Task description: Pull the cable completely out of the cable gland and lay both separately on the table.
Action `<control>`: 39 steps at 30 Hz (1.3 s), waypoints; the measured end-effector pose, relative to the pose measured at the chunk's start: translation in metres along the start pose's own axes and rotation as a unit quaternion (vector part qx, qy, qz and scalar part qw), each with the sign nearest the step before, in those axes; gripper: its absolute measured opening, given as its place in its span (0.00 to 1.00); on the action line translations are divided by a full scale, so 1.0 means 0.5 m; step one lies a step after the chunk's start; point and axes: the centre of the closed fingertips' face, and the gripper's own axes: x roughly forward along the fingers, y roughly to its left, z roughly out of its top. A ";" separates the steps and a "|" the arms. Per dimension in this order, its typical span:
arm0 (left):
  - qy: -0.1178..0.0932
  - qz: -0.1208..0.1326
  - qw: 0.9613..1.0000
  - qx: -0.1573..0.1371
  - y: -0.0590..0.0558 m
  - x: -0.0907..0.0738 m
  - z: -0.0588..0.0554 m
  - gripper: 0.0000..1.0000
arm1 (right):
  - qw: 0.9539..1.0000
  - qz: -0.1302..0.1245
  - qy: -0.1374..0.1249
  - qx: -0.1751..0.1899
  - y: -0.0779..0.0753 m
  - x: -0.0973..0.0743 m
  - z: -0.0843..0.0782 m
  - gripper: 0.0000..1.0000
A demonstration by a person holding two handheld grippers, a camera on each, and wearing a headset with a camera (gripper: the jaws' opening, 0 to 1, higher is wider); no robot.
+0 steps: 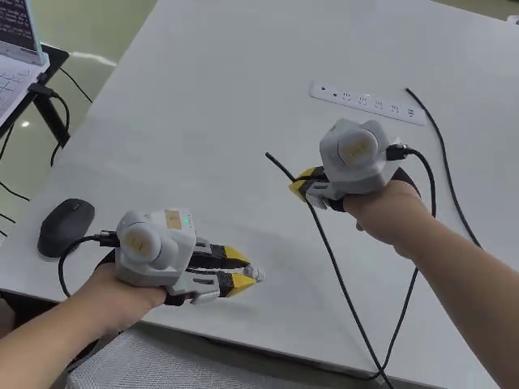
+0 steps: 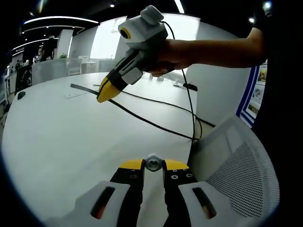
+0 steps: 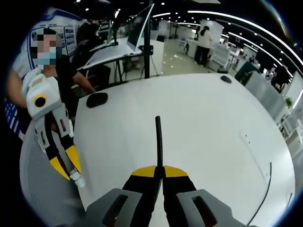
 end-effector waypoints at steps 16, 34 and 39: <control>0.008 0.000 1.000 -0.022 0.036 -0.005 -0.054 0.15 | 0.997 0.037 0.010 -0.074 0.048 0.113 0.094 0.00; 0.020 0.028 0.998 -0.059 0.088 -0.013 -0.146 0.15 | 0.991 0.077 0.037 -0.103 0.151 0.250 0.099 0.00; 0.016 0.036 0.997 -0.066 0.097 -0.015 -0.155 0.15 | 0.989 0.089 0.035 -0.115 0.179 0.276 0.090 0.00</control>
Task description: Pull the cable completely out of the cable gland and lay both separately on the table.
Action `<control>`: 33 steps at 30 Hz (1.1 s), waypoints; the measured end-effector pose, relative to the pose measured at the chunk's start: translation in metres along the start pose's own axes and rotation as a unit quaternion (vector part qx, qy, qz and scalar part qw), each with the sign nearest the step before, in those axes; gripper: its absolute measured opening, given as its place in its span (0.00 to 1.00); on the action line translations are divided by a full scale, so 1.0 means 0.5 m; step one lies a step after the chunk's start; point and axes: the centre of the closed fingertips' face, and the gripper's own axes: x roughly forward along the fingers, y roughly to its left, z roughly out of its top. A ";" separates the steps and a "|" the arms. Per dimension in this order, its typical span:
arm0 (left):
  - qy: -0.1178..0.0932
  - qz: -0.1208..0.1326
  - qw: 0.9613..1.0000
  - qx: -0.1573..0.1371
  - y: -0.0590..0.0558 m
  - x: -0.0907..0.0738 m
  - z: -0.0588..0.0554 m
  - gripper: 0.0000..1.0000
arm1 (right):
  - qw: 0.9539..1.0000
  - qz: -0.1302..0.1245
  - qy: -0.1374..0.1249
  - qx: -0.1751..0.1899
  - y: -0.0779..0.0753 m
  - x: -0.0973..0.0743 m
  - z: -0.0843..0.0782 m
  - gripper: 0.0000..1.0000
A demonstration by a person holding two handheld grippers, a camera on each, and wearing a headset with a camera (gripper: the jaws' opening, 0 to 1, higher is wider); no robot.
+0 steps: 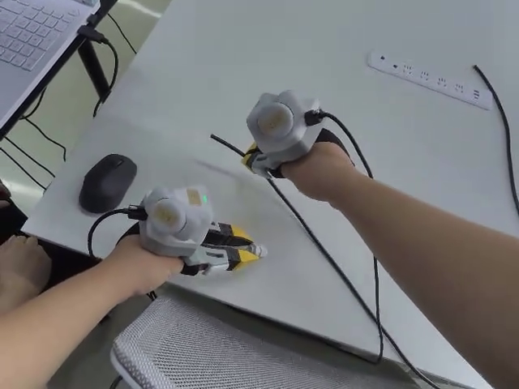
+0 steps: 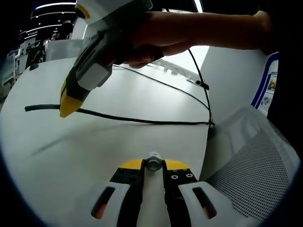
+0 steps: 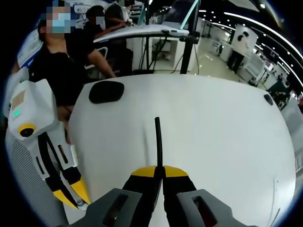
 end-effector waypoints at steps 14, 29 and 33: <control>0.001 0.006 1.000 0.013 0.006 -0.001 -0.002 0.15 | 1.000 0.009 -0.005 -0.010 0.013 0.032 -0.013 0.00; 0.033 0.010 0.997 0.073 0.004 0.000 -0.016 0.16 | 1.000 0.009 0.008 -0.007 0.009 0.042 -0.030 0.00; 0.036 0.013 0.996 0.084 0.003 0.000 -0.017 0.16 | 1.000 0.006 0.004 -0.010 0.010 0.041 -0.029 0.00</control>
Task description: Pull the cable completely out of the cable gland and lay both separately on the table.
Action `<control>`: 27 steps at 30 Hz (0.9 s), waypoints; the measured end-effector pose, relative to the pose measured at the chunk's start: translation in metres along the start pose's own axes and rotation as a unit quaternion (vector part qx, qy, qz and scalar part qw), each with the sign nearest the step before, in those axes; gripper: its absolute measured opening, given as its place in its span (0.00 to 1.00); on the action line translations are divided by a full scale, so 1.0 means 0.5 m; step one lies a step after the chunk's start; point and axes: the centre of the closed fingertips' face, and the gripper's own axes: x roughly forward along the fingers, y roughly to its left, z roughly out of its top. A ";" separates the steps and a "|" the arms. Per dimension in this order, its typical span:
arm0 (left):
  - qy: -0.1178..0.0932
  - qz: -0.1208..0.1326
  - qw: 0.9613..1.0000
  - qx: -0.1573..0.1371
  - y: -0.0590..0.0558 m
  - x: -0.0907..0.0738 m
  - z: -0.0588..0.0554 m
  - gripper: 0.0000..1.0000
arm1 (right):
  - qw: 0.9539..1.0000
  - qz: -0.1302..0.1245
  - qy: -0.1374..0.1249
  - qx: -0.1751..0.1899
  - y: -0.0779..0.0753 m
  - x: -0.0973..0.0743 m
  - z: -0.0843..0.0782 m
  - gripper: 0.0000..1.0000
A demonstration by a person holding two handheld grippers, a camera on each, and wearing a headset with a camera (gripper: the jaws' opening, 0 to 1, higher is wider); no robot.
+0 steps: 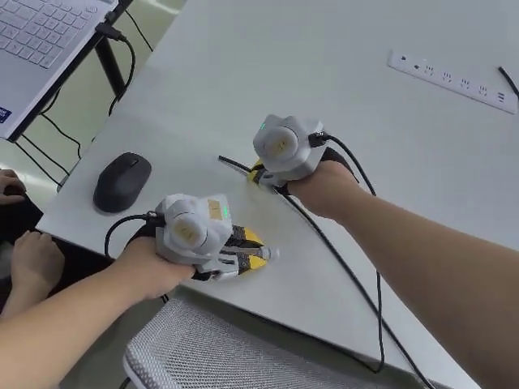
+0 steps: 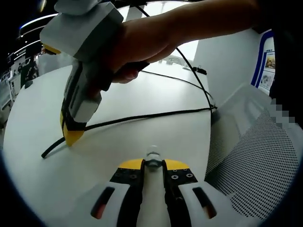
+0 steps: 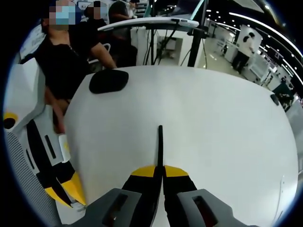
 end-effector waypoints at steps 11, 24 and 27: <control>-0.004 0.009 1.000 -0.003 0.006 0.002 0.001 0.16 | 1.000 -0.005 -0.002 0.007 0.000 0.000 0.001 0.02; -0.008 0.011 1.000 -0.014 0.009 -0.002 0.003 0.16 | 0.999 -0.018 -0.016 0.024 -0.007 -0.004 0.009 0.11; -0.008 0.011 1.000 -0.016 0.009 -0.002 0.003 0.16 | 0.999 -0.020 -0.023 0.031 -0.011 -0.010 0.014 0.13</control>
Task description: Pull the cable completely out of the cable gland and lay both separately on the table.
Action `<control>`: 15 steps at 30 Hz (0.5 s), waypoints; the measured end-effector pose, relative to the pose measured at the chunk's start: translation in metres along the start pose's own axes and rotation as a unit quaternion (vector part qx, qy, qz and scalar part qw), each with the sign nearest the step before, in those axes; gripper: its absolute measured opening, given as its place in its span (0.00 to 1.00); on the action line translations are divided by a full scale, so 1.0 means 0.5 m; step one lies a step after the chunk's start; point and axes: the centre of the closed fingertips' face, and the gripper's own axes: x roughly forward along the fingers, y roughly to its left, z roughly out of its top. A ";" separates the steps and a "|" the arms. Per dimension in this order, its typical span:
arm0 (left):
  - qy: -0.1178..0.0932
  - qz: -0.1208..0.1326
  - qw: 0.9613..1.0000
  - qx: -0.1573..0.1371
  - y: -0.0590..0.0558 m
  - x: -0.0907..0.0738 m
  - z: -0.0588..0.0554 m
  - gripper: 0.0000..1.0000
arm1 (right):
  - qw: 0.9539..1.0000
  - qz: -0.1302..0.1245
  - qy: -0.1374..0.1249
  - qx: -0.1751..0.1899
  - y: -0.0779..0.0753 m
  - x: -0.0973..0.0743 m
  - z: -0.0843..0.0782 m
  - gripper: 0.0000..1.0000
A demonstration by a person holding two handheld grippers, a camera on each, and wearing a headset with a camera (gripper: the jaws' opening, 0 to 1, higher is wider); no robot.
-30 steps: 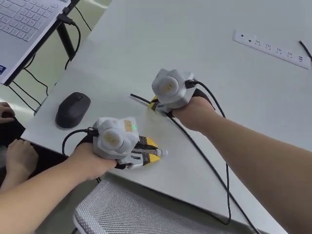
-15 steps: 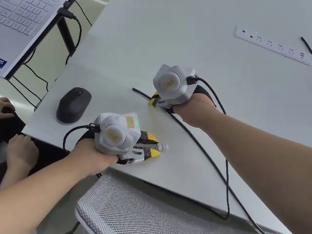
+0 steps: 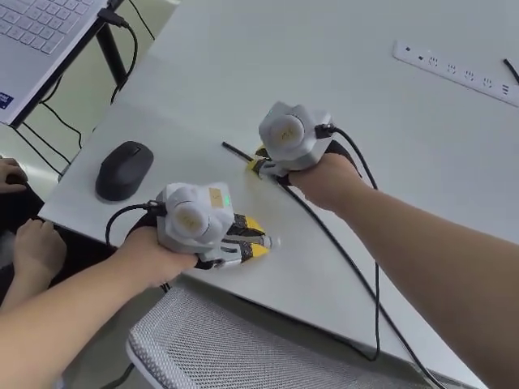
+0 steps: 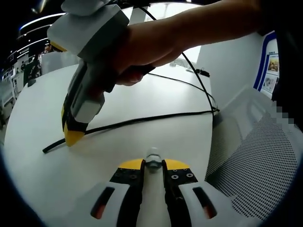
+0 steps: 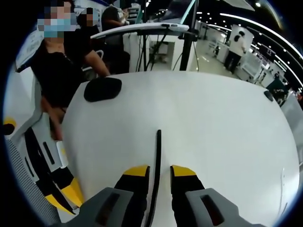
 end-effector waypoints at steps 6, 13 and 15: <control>0.002 0.001 1.000 -0.001 0.001 -0.002 -0.001 0.16 | 1.000 -0.003 -0.018 0.005 -0.004 -0.022 0.014 0.17; -0.001 0.004 1.000 -0.004 0.004 -0.007 0.004 0.19 | 0.999 -0.006 -0.030 0.016 -0.009 -0.052 0.011 0.21; -0.002 0.005 1.000 -0.005 0.004 -0.008 0.005 0.19 | 0.999 -0.009 -0.038 0.021 -0.011 -0.065 0.014 0.22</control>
